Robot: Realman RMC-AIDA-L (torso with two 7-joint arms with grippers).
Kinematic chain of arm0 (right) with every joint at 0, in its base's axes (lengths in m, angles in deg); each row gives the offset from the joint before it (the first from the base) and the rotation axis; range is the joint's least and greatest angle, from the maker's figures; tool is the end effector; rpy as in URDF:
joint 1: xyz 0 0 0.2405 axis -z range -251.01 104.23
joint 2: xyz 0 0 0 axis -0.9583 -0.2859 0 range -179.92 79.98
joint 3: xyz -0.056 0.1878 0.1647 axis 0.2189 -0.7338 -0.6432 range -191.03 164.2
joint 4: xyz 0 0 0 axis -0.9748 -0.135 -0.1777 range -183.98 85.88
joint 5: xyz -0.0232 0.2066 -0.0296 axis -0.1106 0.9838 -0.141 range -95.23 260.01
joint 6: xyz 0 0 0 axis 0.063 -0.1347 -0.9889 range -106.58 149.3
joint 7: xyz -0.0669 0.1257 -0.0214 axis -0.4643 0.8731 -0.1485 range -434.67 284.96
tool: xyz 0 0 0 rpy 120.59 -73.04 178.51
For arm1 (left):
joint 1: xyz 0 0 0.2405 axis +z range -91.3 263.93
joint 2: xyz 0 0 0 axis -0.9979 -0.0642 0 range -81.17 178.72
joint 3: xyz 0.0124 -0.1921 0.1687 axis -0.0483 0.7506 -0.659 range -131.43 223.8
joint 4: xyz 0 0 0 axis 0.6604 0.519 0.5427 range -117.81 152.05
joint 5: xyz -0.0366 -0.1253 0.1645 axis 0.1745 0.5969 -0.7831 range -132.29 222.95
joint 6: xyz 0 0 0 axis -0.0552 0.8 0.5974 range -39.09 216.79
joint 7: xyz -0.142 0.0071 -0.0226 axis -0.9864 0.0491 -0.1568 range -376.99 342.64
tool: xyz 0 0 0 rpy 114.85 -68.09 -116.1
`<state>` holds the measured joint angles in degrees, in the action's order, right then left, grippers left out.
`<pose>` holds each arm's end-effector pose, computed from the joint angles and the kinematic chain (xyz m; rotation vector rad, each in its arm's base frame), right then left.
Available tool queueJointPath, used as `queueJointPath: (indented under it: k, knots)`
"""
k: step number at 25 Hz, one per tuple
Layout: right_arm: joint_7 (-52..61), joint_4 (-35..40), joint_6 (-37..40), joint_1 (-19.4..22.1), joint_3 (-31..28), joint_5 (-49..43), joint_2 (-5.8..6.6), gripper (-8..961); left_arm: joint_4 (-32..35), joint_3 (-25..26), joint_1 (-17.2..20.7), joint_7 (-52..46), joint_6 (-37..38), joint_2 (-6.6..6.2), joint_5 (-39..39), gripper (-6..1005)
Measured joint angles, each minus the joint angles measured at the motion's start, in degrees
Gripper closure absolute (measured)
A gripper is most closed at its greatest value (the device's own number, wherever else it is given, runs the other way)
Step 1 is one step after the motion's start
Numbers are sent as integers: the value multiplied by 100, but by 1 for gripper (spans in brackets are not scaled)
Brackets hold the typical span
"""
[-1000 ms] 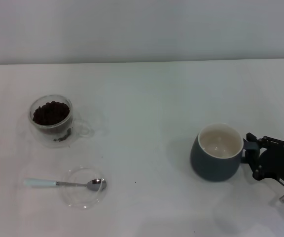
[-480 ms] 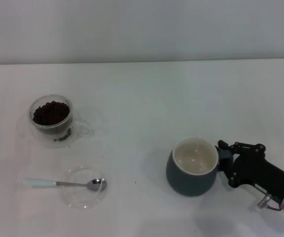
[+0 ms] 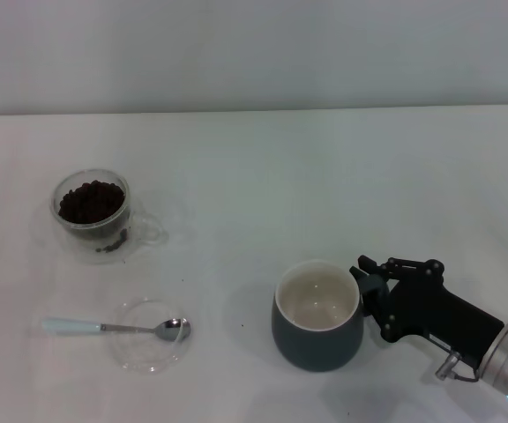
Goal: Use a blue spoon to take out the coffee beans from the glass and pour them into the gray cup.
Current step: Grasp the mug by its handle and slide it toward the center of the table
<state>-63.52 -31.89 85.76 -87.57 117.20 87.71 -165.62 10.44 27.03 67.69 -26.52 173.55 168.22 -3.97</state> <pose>0.3260 0.2501 -0.0779 -2.2381 0.3151 0.5865 -0.3762 0.2584 0.0241 -1.2584 -0.5646 -0.6967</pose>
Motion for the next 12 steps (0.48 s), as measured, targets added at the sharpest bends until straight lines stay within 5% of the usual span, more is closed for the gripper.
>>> queueJointPath:
  k: [12]
  knots:
    - [1, 9, -109, -5, 34, -23, -2, 820, 5, 5, 0, 12, 3, 0, 0, 358]
